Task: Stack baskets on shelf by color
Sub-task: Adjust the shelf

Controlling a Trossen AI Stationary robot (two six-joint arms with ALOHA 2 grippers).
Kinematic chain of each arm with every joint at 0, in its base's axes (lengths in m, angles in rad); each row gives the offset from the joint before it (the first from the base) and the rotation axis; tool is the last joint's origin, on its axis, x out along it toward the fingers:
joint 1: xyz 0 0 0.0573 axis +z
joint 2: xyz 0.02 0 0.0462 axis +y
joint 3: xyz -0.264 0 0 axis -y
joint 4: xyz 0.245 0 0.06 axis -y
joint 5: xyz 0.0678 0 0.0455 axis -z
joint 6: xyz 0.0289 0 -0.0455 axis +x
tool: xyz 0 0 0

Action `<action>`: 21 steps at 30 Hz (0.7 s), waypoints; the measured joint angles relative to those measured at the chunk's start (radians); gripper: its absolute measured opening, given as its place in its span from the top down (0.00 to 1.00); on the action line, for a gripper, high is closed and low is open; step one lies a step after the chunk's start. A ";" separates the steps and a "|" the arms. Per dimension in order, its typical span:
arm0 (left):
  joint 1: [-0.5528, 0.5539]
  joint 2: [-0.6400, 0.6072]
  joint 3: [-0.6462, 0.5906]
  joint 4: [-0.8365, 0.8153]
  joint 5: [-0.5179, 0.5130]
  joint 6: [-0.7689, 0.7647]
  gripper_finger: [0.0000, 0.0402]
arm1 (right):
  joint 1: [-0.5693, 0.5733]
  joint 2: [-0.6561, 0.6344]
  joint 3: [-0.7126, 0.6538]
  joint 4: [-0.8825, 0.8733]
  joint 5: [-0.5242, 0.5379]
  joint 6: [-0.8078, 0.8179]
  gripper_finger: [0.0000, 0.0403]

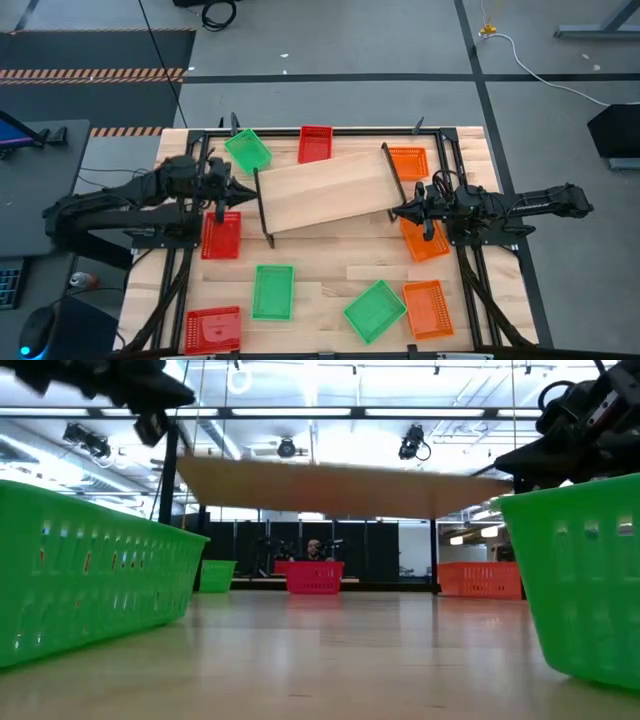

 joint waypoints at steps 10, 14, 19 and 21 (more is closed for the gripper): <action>0.000 0.185 0.313 -0.120 -0.139 0.118 0.91 | -0.003 0.006 0.019 0.163 0.118 -0.120 0.95; 0.001 0.250 0.370 -0.124 -0.182 0.062 0.90 | -0.004 0.028 0.112 0.118 0.120 -0.168 0.95; 0.000 0.332 0.407 -0.098 -0.179 -0.081 0.91 | -0.032 0.102 0.275 0.011 0.133 -0.182 0.95; 0.000 0.357 0.409 -0.057 -0.176 -0.200 0.91 | -0.044 0.153 0.367 -0.080 0.132 -0.182 0.95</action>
